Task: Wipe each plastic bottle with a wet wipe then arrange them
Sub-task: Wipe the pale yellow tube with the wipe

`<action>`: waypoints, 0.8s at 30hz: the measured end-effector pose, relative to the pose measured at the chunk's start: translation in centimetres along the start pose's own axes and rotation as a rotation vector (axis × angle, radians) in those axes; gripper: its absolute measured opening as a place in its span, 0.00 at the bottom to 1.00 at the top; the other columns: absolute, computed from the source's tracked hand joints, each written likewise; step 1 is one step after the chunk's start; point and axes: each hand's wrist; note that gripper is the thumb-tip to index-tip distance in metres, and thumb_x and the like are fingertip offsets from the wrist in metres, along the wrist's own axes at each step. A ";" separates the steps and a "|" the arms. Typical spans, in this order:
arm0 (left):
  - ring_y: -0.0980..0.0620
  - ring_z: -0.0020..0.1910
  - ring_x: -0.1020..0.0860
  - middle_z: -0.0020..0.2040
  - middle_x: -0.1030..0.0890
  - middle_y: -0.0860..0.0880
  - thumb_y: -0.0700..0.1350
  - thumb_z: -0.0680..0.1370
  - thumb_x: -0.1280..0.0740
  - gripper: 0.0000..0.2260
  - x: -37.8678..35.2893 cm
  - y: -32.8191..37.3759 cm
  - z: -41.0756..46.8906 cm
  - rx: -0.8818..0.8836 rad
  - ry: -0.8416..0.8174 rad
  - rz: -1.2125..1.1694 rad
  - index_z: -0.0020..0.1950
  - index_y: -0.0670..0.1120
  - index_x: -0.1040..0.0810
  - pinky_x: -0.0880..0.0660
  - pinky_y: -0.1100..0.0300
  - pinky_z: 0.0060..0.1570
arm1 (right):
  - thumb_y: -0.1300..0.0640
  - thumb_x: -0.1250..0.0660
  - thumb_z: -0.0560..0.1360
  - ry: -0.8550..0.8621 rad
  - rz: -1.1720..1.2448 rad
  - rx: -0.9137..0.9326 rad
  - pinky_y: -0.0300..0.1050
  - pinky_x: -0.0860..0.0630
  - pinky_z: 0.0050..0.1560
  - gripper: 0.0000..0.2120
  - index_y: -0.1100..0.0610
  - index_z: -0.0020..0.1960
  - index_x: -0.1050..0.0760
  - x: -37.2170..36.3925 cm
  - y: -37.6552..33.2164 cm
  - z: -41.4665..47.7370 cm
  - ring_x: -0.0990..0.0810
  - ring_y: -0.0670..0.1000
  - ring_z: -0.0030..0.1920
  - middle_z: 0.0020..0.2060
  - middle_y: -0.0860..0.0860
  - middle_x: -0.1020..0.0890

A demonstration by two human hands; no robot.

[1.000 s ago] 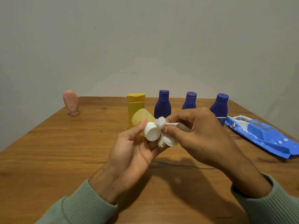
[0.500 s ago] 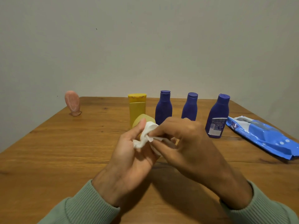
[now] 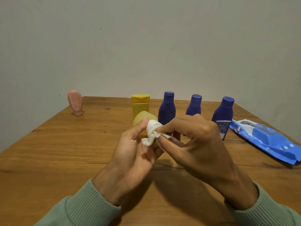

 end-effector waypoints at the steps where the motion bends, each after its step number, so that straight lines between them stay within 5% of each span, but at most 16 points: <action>1: 0.47 0.41 0.17 0.48 0.19 0.39 0.50 0.78 0.37 0.24 0.1 -0.1 0.0 0.004 0.005 0.001 0.69 0.38 0.31 0.17 0.54 0.44 | 0.47 0.38 0.72 0.015 -0.016 0.007 0.42 0.25 0.36 0.12 0.53 0.45 0.20 -0.1 0.0 0.0 0.25 0.40 0.37 0.37 0.45 0.19; 4: 0.45 0.45 0.17 0.50 0.18 0.38 0.50 0.77 0.37 0.24 0.0 -0.1 0.0 -0.022 0.022 0.058 0.68 0.37 0.30 0.21 0.52 0.53 | 0.46 0.39 0.72 0.050 -0.021 -0.045 0.45 0.24 0.38 0.13 0.53 0.46 0.20 -0.3 0.0 -0.1 0.23 0.42 0.37 0.38 0.45 0.18; 6: 0.44 0.46 0.17 0.50 0.18 0.37 0.50 0.78 0.38 0.23 -0.1 0.0 0.0 -0.052 0.030 0.075 0.67 0.37 0.30 0.22 0.51 0.55 | 0.45 0.38 0.72 0.035 0.007 -0.107 0.38 0.24 0.38 0.13 0.53 0.46 0.20 -0.2 -0.1 -0.1 0.22 0.41 0.37 0.38 0.44 0.18; 10: 0.47 0.41 0.16 0.48 0.16 0.40 0.53 0.81 0.42 0.22 -0.2 0.2 -0.3 -0.034 0.012 0.117 0.61 0.35 0.23 0.18 0.54 0.41 | 0.48 0.34 0.69 -0.128 0.168 -0.201 0.30 0.24 0.43 0.12 0.51 0.48 0.19 -0.4 -0.6 -0.1 0.21 0.39 0.42 0.42 0.43 0.17; 13: 0.46 0.51 0.16 0.58 0.18 0.40 0.54 0.81 0.44 0.25 -0.3 0.5 -0.6 -0.041 -0.008 0.223 0.60 0.36 0.19 0.24 0.51 0.53 | 0.49 0.33 0.69 -0.147 0.212 -0.185 0.29 0.24 0.45 0.11 0.51 0.49 0.18 -0.5 -0.8 -0.1 0.21 0.38 0.45 0.43 0.42 0.17; 19: 0.40 0.56 0.18 0.56 0.17 0.37 0.46 0.74 0.36 0.27 0.5 2.4 0.7 -0.301 0.057 0.313 0.69 0.34 0.32 0.23 0.45 0.60 | 0.54 0.29 0.70 -0.095 0.287 -0.205 0.25 0.27 0.40 0.07 0.50 0.48 0.18 -0.5 0.0 0.2 0.22 0.35 0.44 0.40 0.36 0.20; 24: 0.44 0.55 0.17 0.54 0.16 0.41 0.46 0.71 0.32 0.26 2.7 5.1 1.3 -0.512 0.163 0.632 0.66 0.38 0.30 0.21 0.52 0.57 | 0.51 0.29 0.69 -0.122 0.326 -0.290 0.31 0.23 0.42 0.07 0.47 0.48 0.19 -1.9 0.9 0.4 0.21 0.37 0.45 0.41 0.38 0.18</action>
Point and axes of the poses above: each hand's wrist, its own z-axis towards the middle knuckle, its own x-axis out of the back of the hand, y = z × x
